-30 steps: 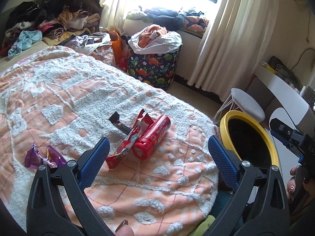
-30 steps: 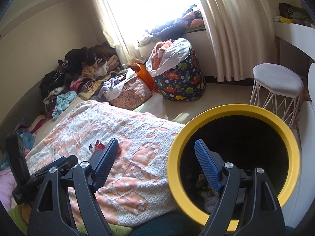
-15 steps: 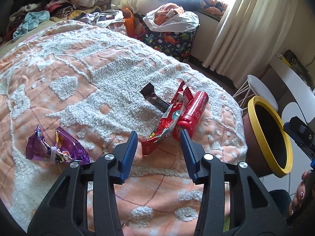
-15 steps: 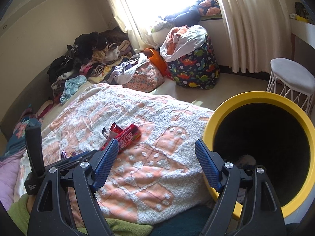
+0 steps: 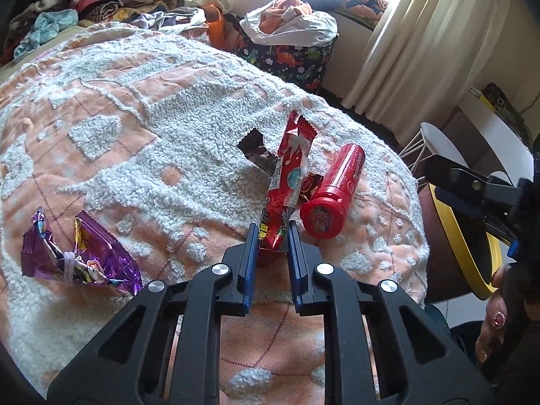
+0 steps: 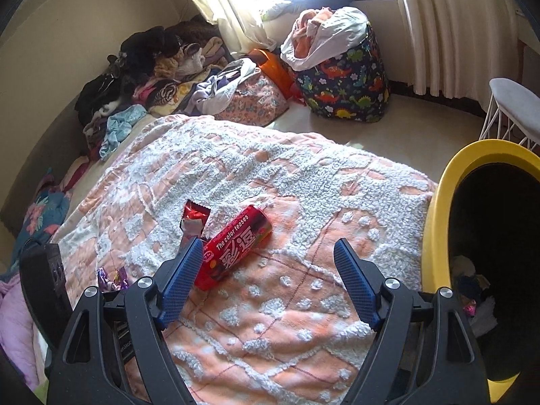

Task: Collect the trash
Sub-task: 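Grasp the red snack tube with the right tool while the left tool grasps the red wrapper, then lift the red tube and red wrapper and carry both over the yellow bin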

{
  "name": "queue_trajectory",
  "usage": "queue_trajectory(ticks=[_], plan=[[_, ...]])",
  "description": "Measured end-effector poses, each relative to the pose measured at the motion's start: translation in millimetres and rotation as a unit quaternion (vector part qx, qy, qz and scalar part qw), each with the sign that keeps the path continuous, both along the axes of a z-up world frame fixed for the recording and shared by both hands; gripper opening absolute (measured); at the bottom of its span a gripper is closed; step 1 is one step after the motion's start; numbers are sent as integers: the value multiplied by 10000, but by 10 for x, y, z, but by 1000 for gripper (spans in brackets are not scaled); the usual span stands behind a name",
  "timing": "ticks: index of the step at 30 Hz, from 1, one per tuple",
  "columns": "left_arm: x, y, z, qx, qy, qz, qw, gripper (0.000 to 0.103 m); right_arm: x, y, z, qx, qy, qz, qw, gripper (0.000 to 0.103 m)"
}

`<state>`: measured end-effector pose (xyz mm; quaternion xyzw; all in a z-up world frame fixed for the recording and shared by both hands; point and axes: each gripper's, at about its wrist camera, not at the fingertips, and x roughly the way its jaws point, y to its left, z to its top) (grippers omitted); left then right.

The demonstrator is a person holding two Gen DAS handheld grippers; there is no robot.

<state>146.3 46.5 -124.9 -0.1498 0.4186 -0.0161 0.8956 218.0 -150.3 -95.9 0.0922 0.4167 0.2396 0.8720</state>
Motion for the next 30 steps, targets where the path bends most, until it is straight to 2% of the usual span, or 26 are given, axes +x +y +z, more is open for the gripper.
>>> queue_trajectory(ticks=[8, 14, 15, 16, 19, 24, 30], plan=[[-139, 189, 220, -268, -576, 338, 9974, 9, 288, 268, -205, 266, 637, -30, 9976, 76], [-187, 274, 290, -394, -701, 490, 9956, 9, 491, 375, -443, 676, 1325, -94, 9888, 60], [-180, 277, 291, -404, -696, 488, 9956, 9, 506, 382, -463, 703, 1362, -101, 9881, 53], [-177, 276, 297, -410, -692, 484, 9956, 9, 513, 386, -463, 745, 1376, -62, 9877, 46], [-179, 276, 295, -429, -689, 459, 9956, 9, 467, 335, -446, 971, 1347, -4, 9861, 41], [-185, 235, 318, -406, -724, 377, 9958, 9, 284, 131, -309, 1257, 1044, -18, 9866, 35], [-179, 106, 367, -319, -768, 219, 9963, 9, 27, -100, -56, 1199, 472, 63, 9916, 32]])
